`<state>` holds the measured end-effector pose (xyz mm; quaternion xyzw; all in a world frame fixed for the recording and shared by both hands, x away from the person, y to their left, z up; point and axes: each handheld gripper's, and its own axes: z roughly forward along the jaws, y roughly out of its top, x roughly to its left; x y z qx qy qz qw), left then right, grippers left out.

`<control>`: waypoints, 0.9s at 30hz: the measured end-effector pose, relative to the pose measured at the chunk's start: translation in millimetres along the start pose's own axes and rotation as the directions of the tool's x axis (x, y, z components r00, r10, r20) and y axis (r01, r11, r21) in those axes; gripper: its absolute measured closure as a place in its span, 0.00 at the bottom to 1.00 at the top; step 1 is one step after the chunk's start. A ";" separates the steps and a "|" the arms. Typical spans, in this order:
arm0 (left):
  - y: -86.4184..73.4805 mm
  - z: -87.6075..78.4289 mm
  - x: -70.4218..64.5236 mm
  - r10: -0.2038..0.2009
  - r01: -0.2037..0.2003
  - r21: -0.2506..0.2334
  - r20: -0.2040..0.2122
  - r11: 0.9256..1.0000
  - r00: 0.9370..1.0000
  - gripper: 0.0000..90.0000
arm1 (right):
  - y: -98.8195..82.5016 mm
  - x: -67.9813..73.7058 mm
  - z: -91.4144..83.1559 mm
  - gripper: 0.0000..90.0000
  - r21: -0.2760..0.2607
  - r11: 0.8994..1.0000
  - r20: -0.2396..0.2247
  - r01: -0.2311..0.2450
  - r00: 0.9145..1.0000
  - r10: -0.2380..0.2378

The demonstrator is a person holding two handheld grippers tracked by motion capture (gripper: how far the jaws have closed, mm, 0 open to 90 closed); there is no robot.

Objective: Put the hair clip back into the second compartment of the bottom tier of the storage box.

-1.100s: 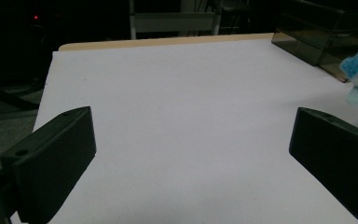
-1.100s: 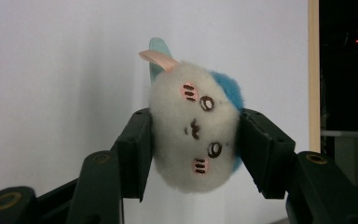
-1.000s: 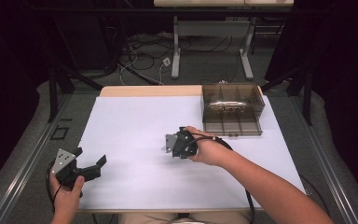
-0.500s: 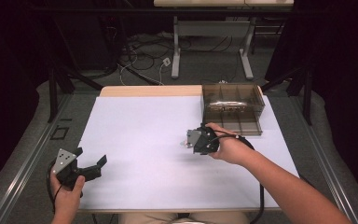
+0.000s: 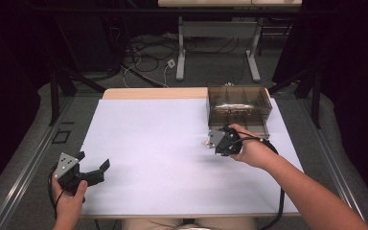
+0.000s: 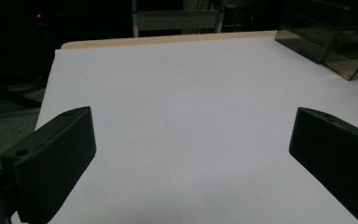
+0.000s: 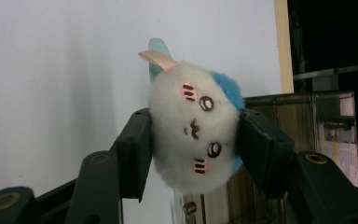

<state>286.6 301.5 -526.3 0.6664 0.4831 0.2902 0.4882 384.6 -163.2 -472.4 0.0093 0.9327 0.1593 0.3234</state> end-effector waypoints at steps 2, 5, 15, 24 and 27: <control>0.0 0.0 0.0 0.000 0.000 0.001 0.000 1.000 1.000 0.01 | -3.9 -0.9 -0.2 0.52 -0.003 1.000 0.002 -0.007 1.000 0.007; -0.1 0.1 0.1 0.000 0.000 0.002 -0.001 1.000 1.000 0.01 | -11.3 -3.7 -1.8 0.52 0.016 1.000 0.007 -0.016 1.000 0.016; -0.1 -0.2 0.6 0.000 0.000 -0.001 -0.001 1.000 1.000 0.01 | -30.9 -14.1 -0.9 0.52 0.031 0.999 0.015 -0.023 1.000 0.022; -0.1 0.0 0.4 -0.001 0.001 0.002 -0.001 1.000 1.000 0.01 | -52.1 -28.1 1.2 0.52 0.065 0.997 0.048 -0.038 0.998 0.035; -0.2 0.1 0.5 0.000 0.000 0.003 0.000 1.000 1.000 0.01 | -63.0 -33.5 3.5 0.52 0.102 0.993 0.062 -0.059 0.997 0.052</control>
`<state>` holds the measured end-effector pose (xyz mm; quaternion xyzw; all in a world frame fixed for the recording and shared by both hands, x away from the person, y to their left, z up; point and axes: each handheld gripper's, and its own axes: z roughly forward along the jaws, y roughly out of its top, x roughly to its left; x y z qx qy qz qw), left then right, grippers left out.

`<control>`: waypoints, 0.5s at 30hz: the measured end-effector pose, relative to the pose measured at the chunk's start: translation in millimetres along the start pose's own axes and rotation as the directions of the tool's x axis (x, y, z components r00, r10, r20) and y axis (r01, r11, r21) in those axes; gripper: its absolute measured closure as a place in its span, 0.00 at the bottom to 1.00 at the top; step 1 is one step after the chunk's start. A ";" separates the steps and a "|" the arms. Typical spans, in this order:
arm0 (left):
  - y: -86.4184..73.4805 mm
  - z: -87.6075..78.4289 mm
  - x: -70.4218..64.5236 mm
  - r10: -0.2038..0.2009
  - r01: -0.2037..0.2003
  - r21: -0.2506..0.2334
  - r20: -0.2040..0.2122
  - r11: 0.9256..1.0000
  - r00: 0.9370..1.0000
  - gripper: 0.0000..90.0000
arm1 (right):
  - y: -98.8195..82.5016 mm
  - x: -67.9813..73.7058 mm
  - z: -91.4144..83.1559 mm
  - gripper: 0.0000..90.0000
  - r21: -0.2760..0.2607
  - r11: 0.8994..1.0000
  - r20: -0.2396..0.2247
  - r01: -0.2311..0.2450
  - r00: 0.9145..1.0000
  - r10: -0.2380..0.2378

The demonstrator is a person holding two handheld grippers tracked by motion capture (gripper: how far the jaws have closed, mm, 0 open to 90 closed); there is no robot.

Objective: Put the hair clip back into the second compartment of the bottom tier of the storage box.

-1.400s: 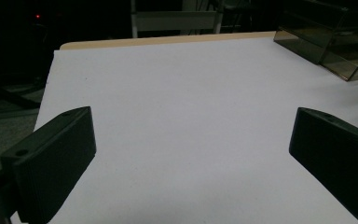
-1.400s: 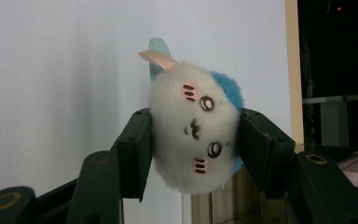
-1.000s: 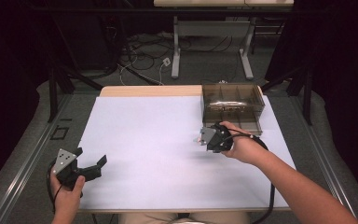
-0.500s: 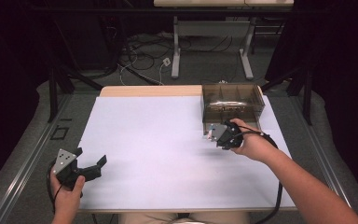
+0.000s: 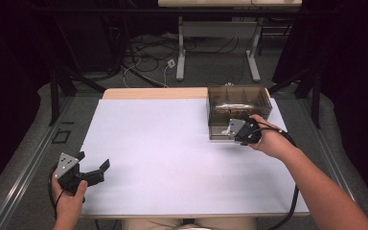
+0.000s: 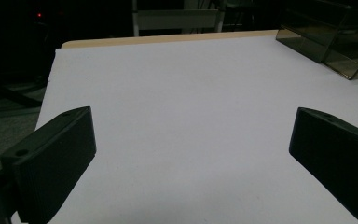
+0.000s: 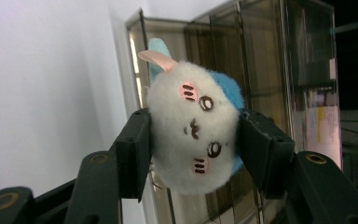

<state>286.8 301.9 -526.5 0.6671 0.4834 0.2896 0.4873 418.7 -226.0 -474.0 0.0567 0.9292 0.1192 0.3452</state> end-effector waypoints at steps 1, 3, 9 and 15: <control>0.0 0.1 0.0 0.001 -0.001 0.000 0.000 1.000 1.000 0.01 | 0.0 0.0 0.0 0.52 0.000 1.000 0.000 0.000 1.000 0.000; 0.0 0.2 -0.1 0.002 -0.002 0.000 -0.001 1.000 1.000 0.01 | -4.1 -2.9 3.7 0.52 -0.001 1.000 0.003 0.007 1.000 -0.007; 0.1 0.6 0.2 0.005 -0.005 0.002 -0.002 1.000 1.000 0.01 | -8.8 -7.0 11.9 0.52 0.032 0.999 0.004 -0.015 1.000 0.014; -0.1 0.4 0.3 0.002 -0.002 0.000 0.000 1.000 1.000 0.01 | -9.0 -8.9 24.0 0.52 0.057 0.998 -0.002 -0.003 1.000 0.003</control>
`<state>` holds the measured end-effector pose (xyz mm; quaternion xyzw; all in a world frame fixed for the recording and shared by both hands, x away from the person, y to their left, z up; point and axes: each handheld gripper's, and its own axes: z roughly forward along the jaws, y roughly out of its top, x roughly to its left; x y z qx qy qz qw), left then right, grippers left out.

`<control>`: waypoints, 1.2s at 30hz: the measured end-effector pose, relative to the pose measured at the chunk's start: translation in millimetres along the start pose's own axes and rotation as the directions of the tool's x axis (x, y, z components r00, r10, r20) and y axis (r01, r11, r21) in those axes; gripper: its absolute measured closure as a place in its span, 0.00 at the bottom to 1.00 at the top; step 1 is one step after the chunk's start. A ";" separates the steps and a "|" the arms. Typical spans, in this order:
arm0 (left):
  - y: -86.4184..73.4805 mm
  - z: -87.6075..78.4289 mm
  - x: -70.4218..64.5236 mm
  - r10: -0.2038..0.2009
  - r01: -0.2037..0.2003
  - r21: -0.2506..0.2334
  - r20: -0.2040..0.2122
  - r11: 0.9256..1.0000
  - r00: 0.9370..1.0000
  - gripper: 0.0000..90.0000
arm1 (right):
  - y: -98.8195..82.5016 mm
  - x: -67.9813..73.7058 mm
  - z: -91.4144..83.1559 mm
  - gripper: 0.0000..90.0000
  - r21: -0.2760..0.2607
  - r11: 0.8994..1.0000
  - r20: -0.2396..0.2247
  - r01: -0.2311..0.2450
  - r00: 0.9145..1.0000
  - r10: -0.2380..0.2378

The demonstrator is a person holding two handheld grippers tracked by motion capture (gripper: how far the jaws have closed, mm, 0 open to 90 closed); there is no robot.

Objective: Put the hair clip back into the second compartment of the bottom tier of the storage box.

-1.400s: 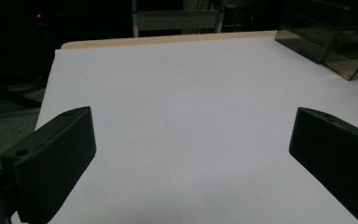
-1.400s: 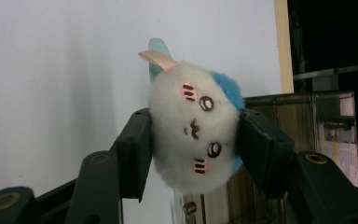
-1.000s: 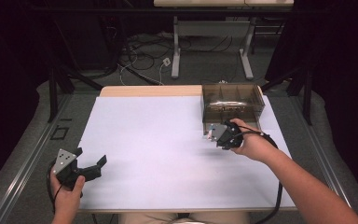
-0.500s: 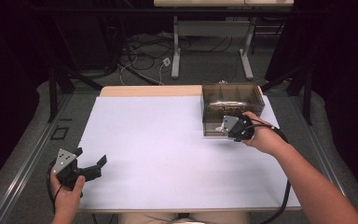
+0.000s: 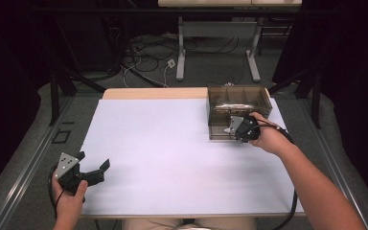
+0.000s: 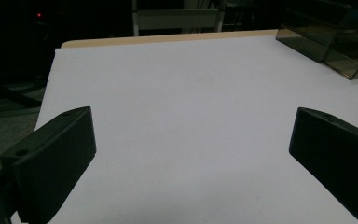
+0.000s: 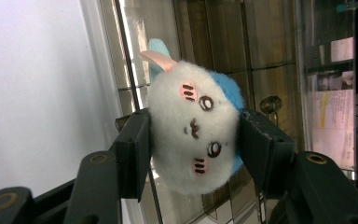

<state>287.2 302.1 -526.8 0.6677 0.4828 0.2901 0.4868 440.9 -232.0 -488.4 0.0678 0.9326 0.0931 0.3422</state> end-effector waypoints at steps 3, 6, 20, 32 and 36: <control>0.0 -0.3 0.6 0.002 -0.002 0.002 -0.002 1.000 1.000 0.01 | 0.1 -0.3 7.8 0.52 -0.026 1.000 0.009 -0.009 1.000 0.009; 0.0 -0.3 0.7 0.002 -0.002 0.002 -0.002 1.000 1.000 0.01 | 1.3 -0.7 8.5 0.52 0.006 1.000 -0.005 -0.017 1.000 0.017; 0.1 -0.1 0.8 0.005 -0.005 0.003 0.000 1.000 1.000 0.01 | 1.3 -2.8 20.0 0.51 0.025 1.000 -0.003 -0.004 1.000 0.004; 0.0 -0.2 0.7 0.002 -0.002 0.002 -0.001 1.000 1.000 0.01 | 4.0 -1.3 23.3 0.50 0.041 0.999 -0.004 0.019 1.000 -0.018; 0.0 -0.2 0.8 0.001 -0.001 0.003 -0.001 1.000 1.000 0.01 | 4.1 -0.5 24.0 0.50 0.043 0.999 0.002 0.010 1.000 -0.010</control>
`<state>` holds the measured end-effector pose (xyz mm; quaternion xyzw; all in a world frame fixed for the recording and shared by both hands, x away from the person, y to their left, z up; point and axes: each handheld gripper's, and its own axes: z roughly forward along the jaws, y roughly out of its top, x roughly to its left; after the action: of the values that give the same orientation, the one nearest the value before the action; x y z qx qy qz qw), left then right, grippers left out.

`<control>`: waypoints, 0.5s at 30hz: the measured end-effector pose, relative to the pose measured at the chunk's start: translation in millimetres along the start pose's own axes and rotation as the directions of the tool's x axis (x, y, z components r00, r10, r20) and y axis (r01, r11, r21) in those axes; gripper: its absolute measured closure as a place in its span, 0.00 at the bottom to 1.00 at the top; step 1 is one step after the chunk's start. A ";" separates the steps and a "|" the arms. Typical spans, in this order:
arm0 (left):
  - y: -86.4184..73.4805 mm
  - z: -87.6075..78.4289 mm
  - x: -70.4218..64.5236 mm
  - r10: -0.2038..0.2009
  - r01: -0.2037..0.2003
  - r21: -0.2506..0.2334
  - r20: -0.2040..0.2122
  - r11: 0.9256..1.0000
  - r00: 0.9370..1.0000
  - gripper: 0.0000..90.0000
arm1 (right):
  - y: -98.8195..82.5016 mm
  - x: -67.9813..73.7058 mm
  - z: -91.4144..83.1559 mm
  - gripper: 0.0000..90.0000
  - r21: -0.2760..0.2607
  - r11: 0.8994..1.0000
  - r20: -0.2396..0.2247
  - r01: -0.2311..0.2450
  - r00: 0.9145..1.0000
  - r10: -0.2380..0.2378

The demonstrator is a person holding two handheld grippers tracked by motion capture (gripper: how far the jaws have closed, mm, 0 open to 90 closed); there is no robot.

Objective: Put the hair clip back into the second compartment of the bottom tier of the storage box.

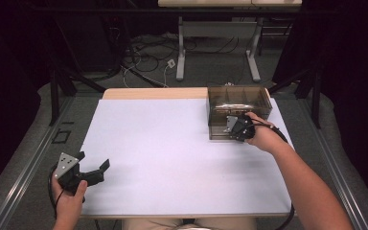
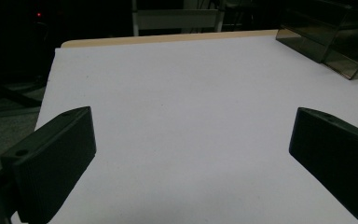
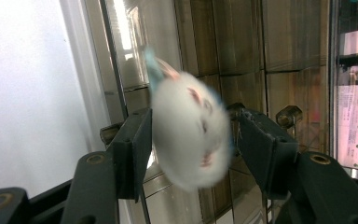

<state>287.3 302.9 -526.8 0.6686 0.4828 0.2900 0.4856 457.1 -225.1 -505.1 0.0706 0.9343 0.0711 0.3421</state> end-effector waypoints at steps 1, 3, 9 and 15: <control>0.0 0.0 0.0 0.000 0.000 0.000 0.000 1.000 1.000 0.01 | 0.0 0.2 -0.1 0.48 0.002 1.000 0.000 -0.011 1.000 0.011; 0.0 -0.1 0.0 0.000 0.000 -0.001 0.000 1.000 1.000 0.01 | 0.0 -1.0 0.4 0.46 0.005 1.000 -0.002 -0.006 1.000 0.006; 0.0 -0.2 0.0 0.000 0.000 -0.002 -0.001 1.000 1.000 0.01 | -4.6 -0.1 5.5 0.44 -0.091 0.995 0.044 -0.039 0.998 0.043; -0.2 0.6 0.1 -0.008 0.008 0.000 0.000 1.000 1.000 0.01 | -6.1 -5.5 -3.9 0.41 -0.010 0.997 0.020 -0.076 0.997 0.076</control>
<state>287.8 302.8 -527.2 0.6666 0.4856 0.2879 0.4868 458.2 -232.4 -499.8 0.1050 0.9270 0.0878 0.3492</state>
